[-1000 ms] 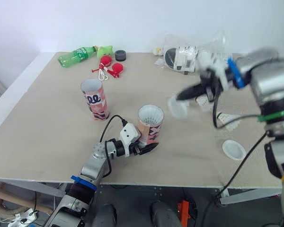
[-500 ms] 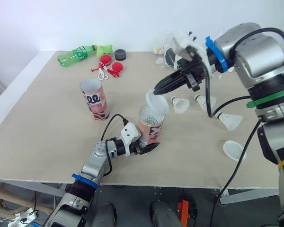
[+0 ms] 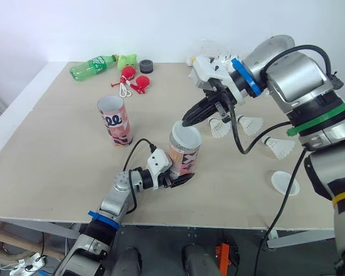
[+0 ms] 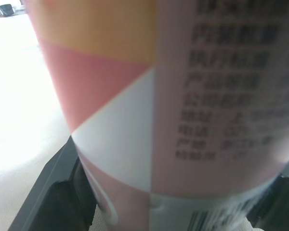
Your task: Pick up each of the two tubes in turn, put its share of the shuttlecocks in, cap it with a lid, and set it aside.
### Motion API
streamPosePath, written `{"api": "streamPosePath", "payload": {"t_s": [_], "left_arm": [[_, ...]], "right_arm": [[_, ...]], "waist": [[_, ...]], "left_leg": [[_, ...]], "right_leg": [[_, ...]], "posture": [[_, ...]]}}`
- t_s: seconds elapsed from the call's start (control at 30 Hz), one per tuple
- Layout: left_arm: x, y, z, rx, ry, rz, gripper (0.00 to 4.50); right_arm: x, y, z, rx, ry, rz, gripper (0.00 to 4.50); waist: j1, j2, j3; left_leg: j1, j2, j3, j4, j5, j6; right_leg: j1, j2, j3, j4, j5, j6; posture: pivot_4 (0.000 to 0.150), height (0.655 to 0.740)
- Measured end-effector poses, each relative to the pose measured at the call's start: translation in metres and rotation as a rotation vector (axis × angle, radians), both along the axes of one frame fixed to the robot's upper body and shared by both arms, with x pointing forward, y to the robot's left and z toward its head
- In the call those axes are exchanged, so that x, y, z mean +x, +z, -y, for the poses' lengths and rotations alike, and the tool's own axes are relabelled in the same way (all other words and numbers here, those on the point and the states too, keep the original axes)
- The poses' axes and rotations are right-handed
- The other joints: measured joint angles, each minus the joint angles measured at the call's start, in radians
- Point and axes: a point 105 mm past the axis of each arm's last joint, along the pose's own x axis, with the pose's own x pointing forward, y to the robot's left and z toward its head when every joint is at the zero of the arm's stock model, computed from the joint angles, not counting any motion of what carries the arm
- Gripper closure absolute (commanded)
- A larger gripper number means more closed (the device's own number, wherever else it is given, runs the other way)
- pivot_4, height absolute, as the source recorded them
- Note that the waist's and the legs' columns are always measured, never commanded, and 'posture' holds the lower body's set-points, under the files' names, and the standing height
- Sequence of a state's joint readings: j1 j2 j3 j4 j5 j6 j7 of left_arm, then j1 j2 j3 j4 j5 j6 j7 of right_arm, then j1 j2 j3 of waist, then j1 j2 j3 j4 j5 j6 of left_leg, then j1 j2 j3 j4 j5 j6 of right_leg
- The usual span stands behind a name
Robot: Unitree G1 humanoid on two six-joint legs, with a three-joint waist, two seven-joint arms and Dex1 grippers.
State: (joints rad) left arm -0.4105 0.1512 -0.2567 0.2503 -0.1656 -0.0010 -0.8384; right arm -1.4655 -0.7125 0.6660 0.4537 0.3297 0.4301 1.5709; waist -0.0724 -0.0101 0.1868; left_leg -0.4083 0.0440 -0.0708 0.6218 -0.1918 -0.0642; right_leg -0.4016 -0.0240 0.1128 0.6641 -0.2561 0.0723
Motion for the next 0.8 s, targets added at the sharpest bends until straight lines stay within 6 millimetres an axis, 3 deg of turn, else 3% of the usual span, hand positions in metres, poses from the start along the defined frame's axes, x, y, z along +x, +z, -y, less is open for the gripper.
{"api": "streamPosePath", "payload": {"t_s": [0.43,0.57,0.77,0.8], "left_arm": [[0.0001,-0.0002,0.0003,-0.001,0.002,-0.004,1.23],[-0.0001,-0.0002,0.0002,-0.002,0.003,-0.004,1.23],[-0.0003,-0.0002,0.0002,-0.002,0.002,-0.004,1.23],[-0.0002,-0.0002,0.0001,-0.002,0.003,-0.004,1.23]], "right_arm": [[0.0017,-0.0064,-0.0008,-0.056,0.044,0.064,4.45],[0.0023,-0.0079,-0.0013,-0.063,0.045,0.068,3.20],[0.0033,-0.0055,-0.0026,-0.053,0.042,0.079,0.13],[0.0044,-0.0048,-0.0032,-0.046,0.038,0.078,0.05]], "waist": [[0.000,0.000,0.000],[0.000,0.000,0.000],[0.000,0.000,0.000],[0.000,0.000,0.000]], "left_leg": [[0.000,0.000,0.000,0.000,0.000,0.000],[0.000,0.000,0.000,0.000,0.000,0.000],[0.000,0.000,0.000,0.000,0.000,0.000],[0.000,0.000,0.000,0.000,0.000,0.000]], "right_leg": [[0.000,0.000,0.000,0.000,0.000,0.000],[0.000,0.000,0.000,0.000,0.000,0.000],[0.000,0.000,0.000,0.000,0.000,0.000],[0.000,0.000,0.000,0.000,0.000,0.000]], "posture": [[0.150,0.7400],[0.150,0.7400],[0.150,0.7400],[0.150,0.7400]]}}
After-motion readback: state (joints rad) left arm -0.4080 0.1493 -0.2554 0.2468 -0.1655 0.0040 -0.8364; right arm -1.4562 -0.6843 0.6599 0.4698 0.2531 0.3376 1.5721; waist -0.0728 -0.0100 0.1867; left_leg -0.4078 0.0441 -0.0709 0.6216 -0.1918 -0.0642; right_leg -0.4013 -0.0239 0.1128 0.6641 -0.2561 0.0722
